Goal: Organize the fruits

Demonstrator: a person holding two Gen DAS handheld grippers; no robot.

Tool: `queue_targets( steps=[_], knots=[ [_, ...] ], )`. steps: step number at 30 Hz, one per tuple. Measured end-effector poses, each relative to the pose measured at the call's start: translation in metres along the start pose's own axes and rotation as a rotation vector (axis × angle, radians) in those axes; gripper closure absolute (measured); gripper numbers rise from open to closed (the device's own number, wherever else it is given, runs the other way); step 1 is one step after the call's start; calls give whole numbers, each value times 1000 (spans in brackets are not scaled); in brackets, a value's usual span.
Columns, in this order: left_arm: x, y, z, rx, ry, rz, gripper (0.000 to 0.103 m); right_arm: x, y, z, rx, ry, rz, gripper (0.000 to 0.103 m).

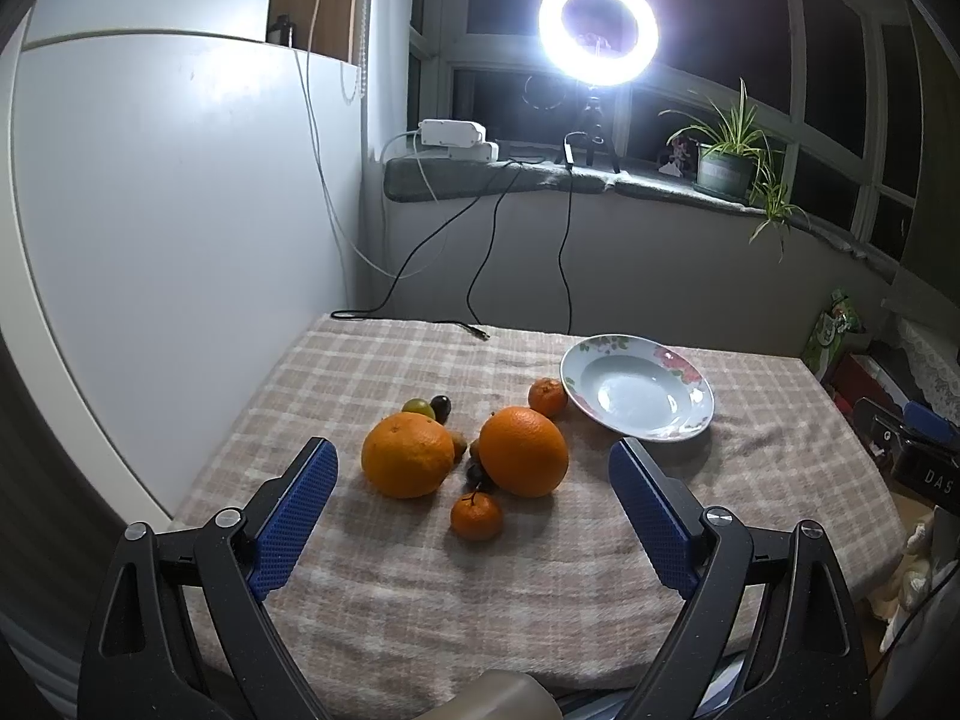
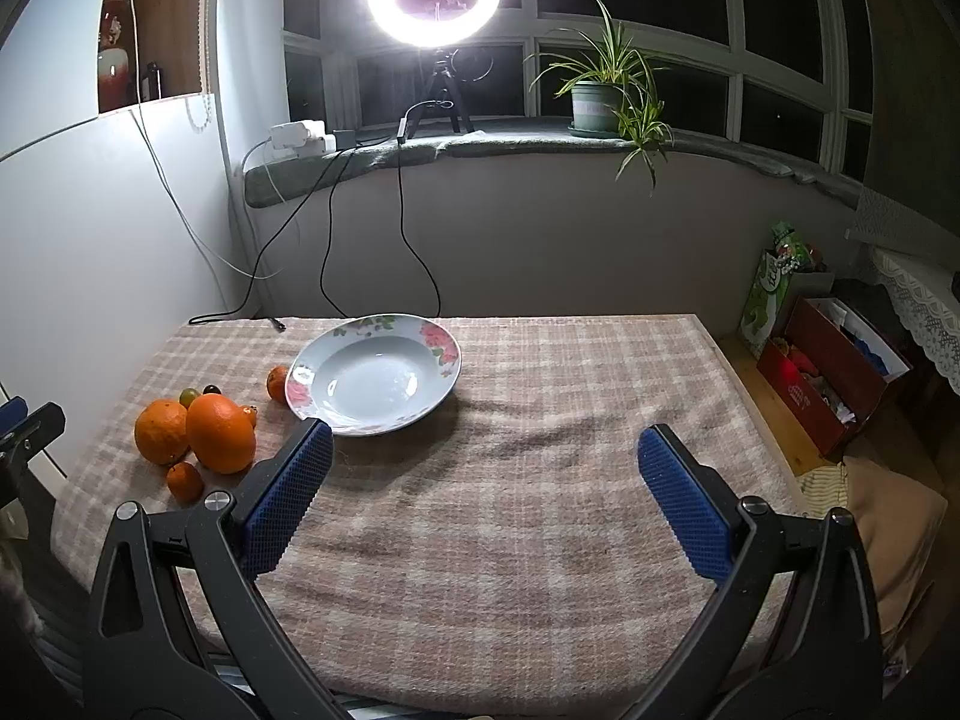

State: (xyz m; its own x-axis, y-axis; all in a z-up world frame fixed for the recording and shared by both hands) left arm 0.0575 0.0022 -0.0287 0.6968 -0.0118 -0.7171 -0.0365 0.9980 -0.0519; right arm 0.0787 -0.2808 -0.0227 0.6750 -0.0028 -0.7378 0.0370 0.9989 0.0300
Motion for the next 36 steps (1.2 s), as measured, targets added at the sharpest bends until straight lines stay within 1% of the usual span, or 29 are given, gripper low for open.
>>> queue_targets(
  steps=[36],
  knots=[
    [-1,-4,-1,4,-3,2,11,-2,1,-1,-1,-6,2,0]
  ],
)
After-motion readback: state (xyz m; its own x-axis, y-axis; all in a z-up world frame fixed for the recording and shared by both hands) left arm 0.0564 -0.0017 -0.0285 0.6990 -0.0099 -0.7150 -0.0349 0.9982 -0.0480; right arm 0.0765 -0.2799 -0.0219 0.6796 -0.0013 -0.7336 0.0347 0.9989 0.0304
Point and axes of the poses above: each gripper's, at about its wrist camera, not at the fingertips, and x roughly the way its jaws point, y to its left, z to its top, the point moved 7 cm from there along x, roughly the way its jaws point, and after that the axes turned 13 degrees about y, right-handed, at the moved point
